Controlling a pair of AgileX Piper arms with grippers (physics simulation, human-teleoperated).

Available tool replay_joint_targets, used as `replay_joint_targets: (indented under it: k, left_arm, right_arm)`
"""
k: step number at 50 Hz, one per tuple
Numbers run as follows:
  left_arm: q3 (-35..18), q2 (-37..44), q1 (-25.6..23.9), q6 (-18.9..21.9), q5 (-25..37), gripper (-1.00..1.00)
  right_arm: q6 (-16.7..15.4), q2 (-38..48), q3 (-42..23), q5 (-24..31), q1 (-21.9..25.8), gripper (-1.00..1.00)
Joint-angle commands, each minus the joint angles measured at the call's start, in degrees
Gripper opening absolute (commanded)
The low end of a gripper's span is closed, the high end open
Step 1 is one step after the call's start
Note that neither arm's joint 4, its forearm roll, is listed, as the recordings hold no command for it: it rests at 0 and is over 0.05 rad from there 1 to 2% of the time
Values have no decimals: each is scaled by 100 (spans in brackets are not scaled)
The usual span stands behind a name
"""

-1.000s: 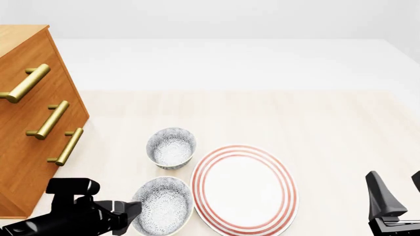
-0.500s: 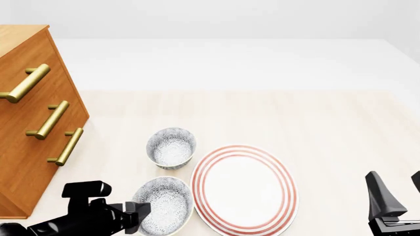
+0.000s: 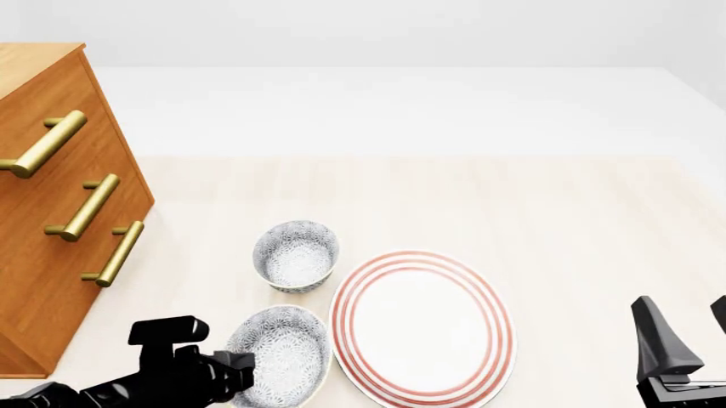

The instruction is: Stack the bowl in the middle on the bowl at the back.

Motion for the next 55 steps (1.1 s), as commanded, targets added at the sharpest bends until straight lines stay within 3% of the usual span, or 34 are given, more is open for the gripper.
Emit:
replay_joint_targets:
  k: [1,12,18,23,35,44,55]
  left_arm:
    - [15,336,64,28,-317,-100]
    - [51,554,70,7,-565,-100]
    - [-6,252,43,14,-258,-100]
    - [-122,-473,-46,0,472,-100]
    - [-922,-2543,-391,50,3080,-100]
    - [-1684,-3150,-308,288,4424,-100]
    - [-2112,-3291,-374,442,5282,-100]
  right_arm:
    - [11,0,0,2,4,100]
    - [13,-5,2,4,4,100]
    - [12,0,3,-2,5,100]
    - [6,5,4,-6,7,100]
    - [-16,16,5,-10,14,100]
    - [-19,33,7,-30,18,100]
    - [-29,63,3,-59,27,100]
